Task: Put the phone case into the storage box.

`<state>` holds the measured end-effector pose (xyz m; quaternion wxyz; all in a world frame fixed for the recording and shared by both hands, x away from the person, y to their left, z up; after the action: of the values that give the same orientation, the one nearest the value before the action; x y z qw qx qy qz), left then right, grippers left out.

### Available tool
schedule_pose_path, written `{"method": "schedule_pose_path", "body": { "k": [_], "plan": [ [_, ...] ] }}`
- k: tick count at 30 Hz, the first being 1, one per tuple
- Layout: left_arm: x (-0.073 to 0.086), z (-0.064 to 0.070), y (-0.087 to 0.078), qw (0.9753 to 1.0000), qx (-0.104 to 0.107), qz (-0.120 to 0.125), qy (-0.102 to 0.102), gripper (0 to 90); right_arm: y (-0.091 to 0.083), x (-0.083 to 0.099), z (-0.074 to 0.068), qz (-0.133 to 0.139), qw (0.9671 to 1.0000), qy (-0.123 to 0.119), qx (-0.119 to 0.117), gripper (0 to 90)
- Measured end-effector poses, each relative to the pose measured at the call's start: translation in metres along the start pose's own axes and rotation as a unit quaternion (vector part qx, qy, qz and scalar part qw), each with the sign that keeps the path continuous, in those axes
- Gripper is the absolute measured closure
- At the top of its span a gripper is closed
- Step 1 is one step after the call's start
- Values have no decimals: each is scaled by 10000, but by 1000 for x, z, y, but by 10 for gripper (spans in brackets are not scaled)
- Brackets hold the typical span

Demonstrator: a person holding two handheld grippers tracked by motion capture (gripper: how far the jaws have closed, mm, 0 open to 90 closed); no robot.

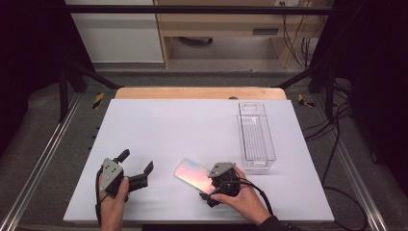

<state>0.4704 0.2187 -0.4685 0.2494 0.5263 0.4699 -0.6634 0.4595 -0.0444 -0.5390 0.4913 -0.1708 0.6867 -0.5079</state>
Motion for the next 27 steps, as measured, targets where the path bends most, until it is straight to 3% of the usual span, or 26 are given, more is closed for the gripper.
{"method": "schedule_pose_path", "body": {
  "k": [8,13,27],
  "plan": [
    [0,0,0,10000,8,-9,32,35,-1,2,1,72,10000,-57,24,85],
    [0,1,0,10000,17,-4,14,35,-4,5,4,213,9998,-34,15,172],
    [0,3,1,10000,60,-18,44,35,-5,2,4,47,10000,17,19,180]
  ]
}}
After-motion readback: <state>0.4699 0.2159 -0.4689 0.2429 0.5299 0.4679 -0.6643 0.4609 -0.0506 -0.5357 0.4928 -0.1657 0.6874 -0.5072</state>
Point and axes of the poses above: each handheld gripper's, and its own axes: y roughly forward along the jaws, x roughly out of its underside, z roughly to its right, the point moved 7 cm from there along y, roughly forward along the jaws, and after that the axes turned 13 degrees about -z, right-handed, at the moved point
